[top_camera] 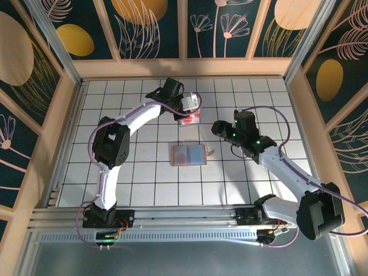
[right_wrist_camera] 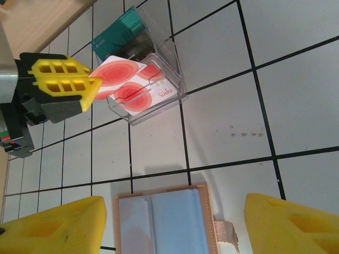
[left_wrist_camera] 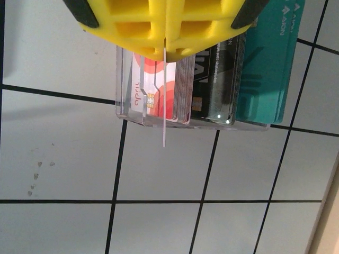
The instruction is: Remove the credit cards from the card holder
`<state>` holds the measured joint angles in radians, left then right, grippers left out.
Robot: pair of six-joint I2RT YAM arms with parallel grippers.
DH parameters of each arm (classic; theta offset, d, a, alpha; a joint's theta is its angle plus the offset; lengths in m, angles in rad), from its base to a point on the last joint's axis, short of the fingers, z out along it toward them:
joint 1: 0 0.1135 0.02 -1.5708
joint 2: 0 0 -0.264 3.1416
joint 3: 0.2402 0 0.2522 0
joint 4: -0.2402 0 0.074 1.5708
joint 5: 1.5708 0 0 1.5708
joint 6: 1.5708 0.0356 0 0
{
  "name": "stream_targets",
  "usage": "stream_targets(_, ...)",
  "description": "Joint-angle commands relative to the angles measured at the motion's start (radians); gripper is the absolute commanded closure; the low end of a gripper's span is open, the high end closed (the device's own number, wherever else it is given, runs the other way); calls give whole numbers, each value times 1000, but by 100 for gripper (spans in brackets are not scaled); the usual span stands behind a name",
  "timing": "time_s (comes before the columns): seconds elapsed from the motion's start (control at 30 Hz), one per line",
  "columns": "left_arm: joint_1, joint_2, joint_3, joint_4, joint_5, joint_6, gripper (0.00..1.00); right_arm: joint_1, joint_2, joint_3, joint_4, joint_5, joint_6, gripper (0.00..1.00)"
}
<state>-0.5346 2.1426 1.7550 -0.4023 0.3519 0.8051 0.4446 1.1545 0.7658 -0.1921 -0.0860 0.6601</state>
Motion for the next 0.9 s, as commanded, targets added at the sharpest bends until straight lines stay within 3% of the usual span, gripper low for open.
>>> stream_targets(0.0,7,28,42,-51,21,37,100,-7,-11,34,-20,14,9,30)
stream_targets(0.67,9,119,129,-117,4,41,100,-9,-6,24,-4,-4,18,30)
stream_targets(0.87,9,150,200,-184,-1,29,81,-8,-3,25,6,-18,17,30)
